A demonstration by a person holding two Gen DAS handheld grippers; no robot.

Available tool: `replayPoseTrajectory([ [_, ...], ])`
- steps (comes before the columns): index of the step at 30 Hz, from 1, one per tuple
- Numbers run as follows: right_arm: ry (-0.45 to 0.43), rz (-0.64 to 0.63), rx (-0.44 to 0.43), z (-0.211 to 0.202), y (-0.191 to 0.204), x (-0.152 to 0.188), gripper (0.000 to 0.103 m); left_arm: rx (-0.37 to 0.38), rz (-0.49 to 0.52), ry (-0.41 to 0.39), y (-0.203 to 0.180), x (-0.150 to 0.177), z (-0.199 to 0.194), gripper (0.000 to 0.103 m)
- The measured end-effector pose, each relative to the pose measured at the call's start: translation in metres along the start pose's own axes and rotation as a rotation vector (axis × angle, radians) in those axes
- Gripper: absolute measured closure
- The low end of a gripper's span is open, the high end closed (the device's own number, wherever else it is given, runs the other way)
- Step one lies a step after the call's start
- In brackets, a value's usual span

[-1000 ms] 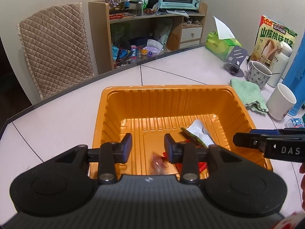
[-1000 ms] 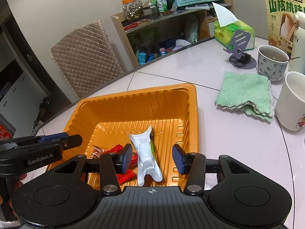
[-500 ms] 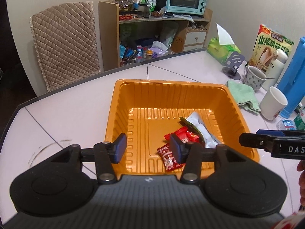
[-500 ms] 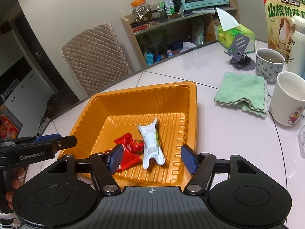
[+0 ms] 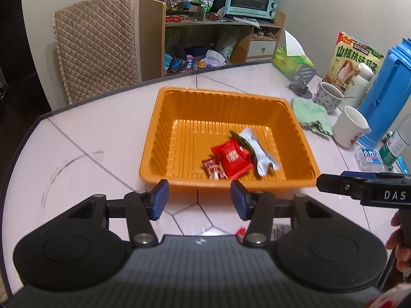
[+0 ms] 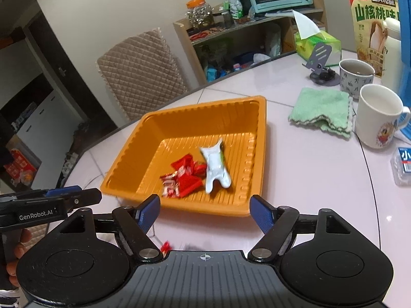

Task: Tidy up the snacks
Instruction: 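Move both open grippers back toward the remaining snacks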

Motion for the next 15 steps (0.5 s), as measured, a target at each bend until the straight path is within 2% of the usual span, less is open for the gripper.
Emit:
replayPoseTrajectory([
  [15,0.046,-0.030,-0.022,-0.031,0.014,0.054,0.027,0.001,-0.063,0.035,0.001,0.060,-0.036,0.047],
])
Point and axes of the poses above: each gripper's, at about its wrist camera, not at the fingertips, and z roughly the way its jaws point, y to its left, x to its underside, the point moved 5 cm from there along z, roughly the way its jaws point, and after that the axes turned 5 degrees about y, right-handed, at the moved point
